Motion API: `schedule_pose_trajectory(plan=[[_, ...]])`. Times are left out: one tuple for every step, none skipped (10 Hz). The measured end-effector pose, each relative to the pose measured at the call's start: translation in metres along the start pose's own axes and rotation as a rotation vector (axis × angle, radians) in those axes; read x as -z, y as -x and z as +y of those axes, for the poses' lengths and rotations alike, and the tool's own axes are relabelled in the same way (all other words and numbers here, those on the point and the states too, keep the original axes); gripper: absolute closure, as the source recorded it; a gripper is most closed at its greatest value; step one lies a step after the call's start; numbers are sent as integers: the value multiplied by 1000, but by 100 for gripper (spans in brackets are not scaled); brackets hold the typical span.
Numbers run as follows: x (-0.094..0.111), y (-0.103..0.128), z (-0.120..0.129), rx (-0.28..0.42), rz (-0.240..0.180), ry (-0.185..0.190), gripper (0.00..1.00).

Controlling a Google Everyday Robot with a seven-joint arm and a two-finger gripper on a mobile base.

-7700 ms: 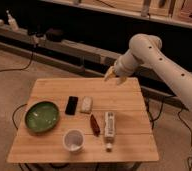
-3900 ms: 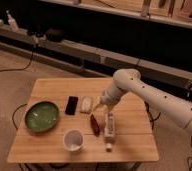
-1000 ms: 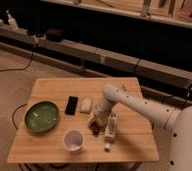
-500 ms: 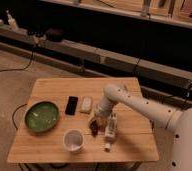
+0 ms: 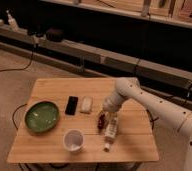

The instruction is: Place the pepper on the white sponge

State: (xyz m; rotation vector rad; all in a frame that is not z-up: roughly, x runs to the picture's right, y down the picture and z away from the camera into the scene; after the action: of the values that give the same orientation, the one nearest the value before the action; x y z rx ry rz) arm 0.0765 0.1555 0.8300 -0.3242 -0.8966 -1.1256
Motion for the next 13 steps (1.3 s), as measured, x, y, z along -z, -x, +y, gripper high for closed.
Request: schedule_pose_trajectory(plan=[[8, -3, 5, -13, 13, -2, 62], [15, -7, 5, -13, 26, -14, 62], [21, -13, -1, 10, 41, -40, 62], [27, -21, -7, 36, 53, -62, 62], [34, -33, -17, 76, 72, -91, 62], [39, -45, -28, 123, 86, -115, 62], [42, -57, -40, 169, 95, -130, 62], [42, -69, -50, 212, 98, -136, 62], [40, -77, -56, 228, 99, -139, 62], [32, -85, -64, 244, 94, -141, 62], [19, -91, -72, 255, 86, -140, 62], [6, -95, -82, 264, 77, -138, 62], [-6, -98, -92, 270, 70, -137, 62]])
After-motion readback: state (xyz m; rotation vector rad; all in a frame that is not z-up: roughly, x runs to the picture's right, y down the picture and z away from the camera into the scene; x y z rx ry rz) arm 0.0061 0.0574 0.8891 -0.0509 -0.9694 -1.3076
